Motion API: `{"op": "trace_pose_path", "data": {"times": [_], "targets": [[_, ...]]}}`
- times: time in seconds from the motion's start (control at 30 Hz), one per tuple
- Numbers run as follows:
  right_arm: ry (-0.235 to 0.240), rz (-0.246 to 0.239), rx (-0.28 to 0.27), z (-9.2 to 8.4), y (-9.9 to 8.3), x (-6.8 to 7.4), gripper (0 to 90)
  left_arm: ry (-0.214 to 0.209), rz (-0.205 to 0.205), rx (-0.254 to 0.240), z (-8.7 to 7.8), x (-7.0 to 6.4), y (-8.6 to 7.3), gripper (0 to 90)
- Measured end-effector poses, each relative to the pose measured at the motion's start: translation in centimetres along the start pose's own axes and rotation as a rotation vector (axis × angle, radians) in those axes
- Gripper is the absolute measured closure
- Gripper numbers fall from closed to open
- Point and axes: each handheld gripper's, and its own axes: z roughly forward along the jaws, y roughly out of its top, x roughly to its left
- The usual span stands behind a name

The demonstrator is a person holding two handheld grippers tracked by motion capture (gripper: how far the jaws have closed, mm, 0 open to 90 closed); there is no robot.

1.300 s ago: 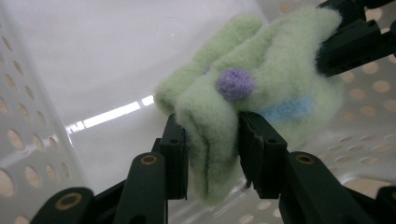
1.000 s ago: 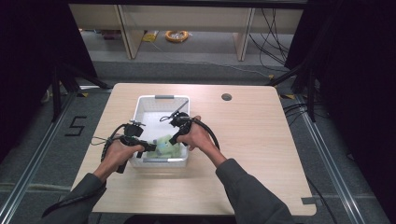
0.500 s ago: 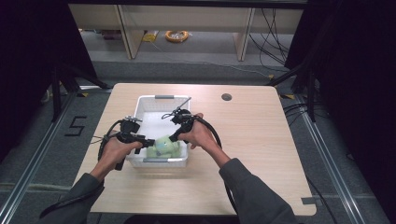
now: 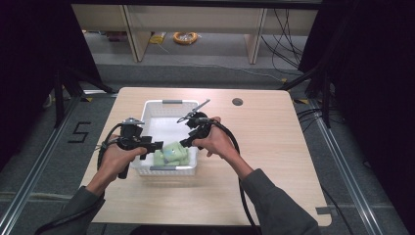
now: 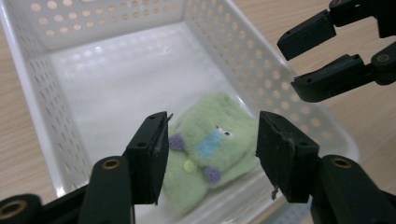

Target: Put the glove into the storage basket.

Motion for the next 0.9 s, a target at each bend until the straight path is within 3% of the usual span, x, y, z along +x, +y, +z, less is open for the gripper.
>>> {"op": "trace_pose_path", "data": {"times": [0.23, 0.4, 0.57, 0.73, 0.9], "targets": [[0.009, -0.012, -0.084, -2.8, -2.3, 0.2, 38.5, -0.065, 0.028, -0.045, -1.5, -2.4, -1.3, 38.5], [0.028, -0.001, -0.105, -4.2, -3.8, 0.5, 38.0, -0.102, 0.058, -0.092, -2.3, -4.4, -2.5, 37.5], [0.035, -0.005, -0.165, -5.5, -6.1, 0.9, 36.4, -0.150, 0.086, -0.110, -2.4, -6.5, -4.0, 36.0], [0.043, -0.001, -0.178, -7.0, -8.3, 1.3, 33.2, -0.200, 0.106, -0.117, -2.2, -8.0, -5.6, 33.7], [0.040, -0.010, -0.228, -8.4, -10.8, 1.8, 31.7, -0.196, 0.122, -0.125, -1.9, -8.9, -7.1, 31.2]]}}
